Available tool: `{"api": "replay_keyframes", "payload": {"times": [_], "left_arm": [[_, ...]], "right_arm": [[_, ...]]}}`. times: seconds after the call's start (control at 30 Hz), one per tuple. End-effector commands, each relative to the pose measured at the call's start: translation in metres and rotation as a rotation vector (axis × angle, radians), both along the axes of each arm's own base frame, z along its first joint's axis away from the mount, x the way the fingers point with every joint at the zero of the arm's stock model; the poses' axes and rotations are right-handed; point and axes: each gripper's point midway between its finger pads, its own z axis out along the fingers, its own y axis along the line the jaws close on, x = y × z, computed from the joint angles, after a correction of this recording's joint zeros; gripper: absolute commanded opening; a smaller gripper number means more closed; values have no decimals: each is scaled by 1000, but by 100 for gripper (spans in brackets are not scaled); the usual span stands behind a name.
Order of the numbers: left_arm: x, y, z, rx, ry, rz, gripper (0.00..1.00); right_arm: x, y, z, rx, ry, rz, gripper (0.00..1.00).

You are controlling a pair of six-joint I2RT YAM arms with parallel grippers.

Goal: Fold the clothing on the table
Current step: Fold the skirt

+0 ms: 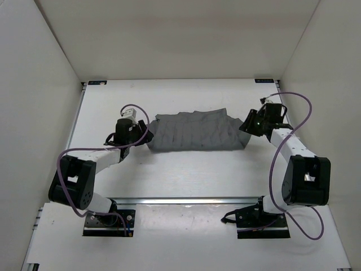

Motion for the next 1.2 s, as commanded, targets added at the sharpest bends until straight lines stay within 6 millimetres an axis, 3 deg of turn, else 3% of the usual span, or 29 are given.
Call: {"api": "replay_keyframes", "payload": {"times": [0.0,0.2,0.57,0.77,0.87,1.07,1.17], "left_arm": [[-5,18,-6,18,21,66,63],[-2,25,-30,42,109,87,63],[8,10,-47,48,169,68,61],[10,6,-48,43,174,59,44],[8,4,-50,37,180,46,25],[9,-1,-50,24,186,27,2],[9,0,-49,23,183,27,0]], "right_arm": [[-4,-23,-2,3,-6,-92,33],[-11,-29,-19,-5,44,-122,36],[-17,-49,-32,-6,82,-220,38],[-22,-67,-36,-9,73,-296,45],[-26,-69,-43,4,99,-303,44],[-19,-53,-56,65,103,-246,44],[-13,-47,-65,98,127,-233,43]]}}
